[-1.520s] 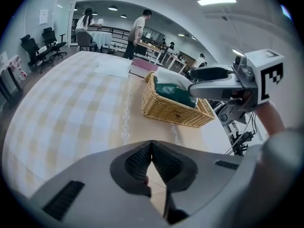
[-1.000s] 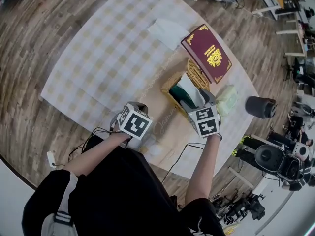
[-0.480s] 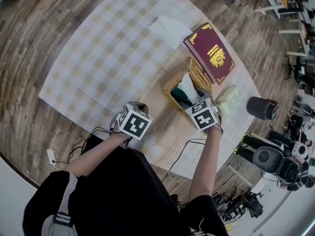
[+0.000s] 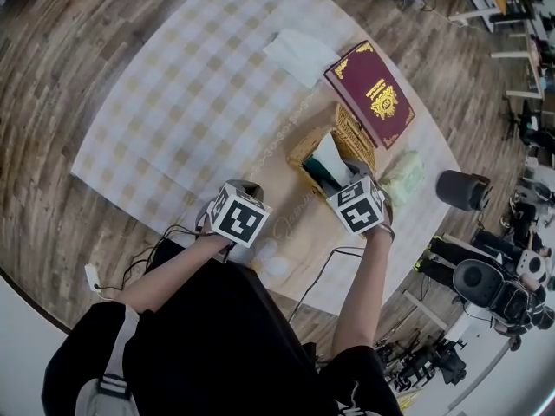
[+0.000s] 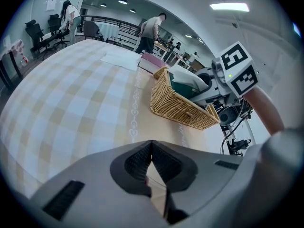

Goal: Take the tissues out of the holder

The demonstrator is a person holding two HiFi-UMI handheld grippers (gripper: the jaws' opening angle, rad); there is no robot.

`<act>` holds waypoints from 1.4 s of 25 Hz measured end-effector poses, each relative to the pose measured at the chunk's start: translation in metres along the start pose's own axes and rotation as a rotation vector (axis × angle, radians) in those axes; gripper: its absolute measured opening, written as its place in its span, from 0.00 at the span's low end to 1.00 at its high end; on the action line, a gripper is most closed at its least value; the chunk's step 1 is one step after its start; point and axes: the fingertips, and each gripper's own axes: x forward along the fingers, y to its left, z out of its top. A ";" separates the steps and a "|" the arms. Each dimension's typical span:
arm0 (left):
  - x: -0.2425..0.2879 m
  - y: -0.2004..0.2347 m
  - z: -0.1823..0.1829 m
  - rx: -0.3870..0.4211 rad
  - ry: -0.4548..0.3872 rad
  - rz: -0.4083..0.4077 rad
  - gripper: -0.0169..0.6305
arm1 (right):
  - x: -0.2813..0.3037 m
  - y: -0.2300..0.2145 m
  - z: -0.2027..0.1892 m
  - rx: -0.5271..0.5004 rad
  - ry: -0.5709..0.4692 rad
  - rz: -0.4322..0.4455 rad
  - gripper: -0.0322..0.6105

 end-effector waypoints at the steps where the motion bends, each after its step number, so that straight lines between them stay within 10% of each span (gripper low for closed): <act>1: -0.001 0.000 -0.002 0.001 -0.002 0.003 0.04 | -0.002 0.002 0.000 -0.002 -0.002 -0.010 0.43; 27: -0.035 -0.021 -0.015 0.010 -0.066 0.001 0.04 | -0.108 0.026 0.019 0.074 -0.220 -0.223 0.43; 35: -0.036 -0.028 0.036 0.027 -0.077 0.021 0.04 | -0.120 0.003 0.027 0.113 -0.272 -0.200 0.43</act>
